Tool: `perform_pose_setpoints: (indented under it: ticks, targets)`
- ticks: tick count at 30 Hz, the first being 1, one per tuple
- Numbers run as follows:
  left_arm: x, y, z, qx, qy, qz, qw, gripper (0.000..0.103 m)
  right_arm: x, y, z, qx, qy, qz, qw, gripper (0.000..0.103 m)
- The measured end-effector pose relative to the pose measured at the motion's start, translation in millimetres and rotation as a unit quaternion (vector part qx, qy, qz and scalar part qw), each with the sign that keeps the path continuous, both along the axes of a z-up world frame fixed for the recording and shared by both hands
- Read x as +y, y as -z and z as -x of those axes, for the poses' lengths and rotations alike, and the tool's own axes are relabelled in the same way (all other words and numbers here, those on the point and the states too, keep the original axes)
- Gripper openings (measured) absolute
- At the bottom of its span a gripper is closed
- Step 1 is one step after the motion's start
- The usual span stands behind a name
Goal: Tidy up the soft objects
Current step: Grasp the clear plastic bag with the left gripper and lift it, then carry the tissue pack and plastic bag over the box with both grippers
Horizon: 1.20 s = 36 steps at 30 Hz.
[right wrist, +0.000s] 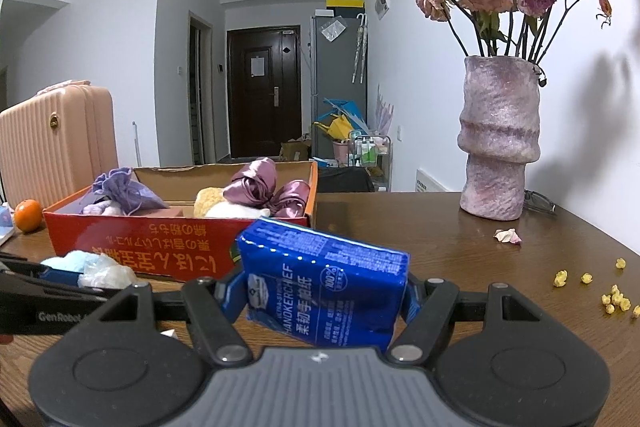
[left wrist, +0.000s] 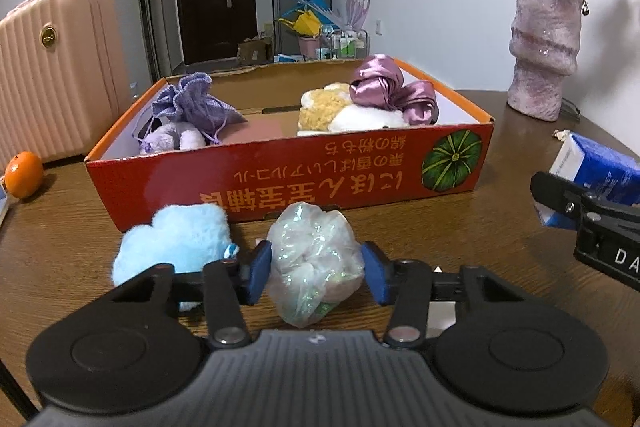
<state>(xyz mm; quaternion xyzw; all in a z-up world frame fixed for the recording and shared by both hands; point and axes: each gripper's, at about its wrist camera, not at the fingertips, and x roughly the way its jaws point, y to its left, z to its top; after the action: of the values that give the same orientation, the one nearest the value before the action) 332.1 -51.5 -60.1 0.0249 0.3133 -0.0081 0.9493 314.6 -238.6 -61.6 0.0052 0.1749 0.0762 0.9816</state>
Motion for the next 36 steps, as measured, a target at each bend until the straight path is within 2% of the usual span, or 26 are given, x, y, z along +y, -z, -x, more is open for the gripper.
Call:
perform_pose_setpoints:
  ticks: [17, 36]
  targets:
    - [11.1, -21.3, 24.3, -0.053, -0.026, 0.012, 0.9982, 0.048, 10.3, -5.5, 13.9, -0.025, 0.003, 0.006, 1.000, 0.070]
    - [48.7, -49.7, 63.3, -0.102, -0.054, 0.038, 0.9926, 0.048, 49.1, -17.6, 36.6, -0.050, -0.022, -0.010, 0.998, 0.070]
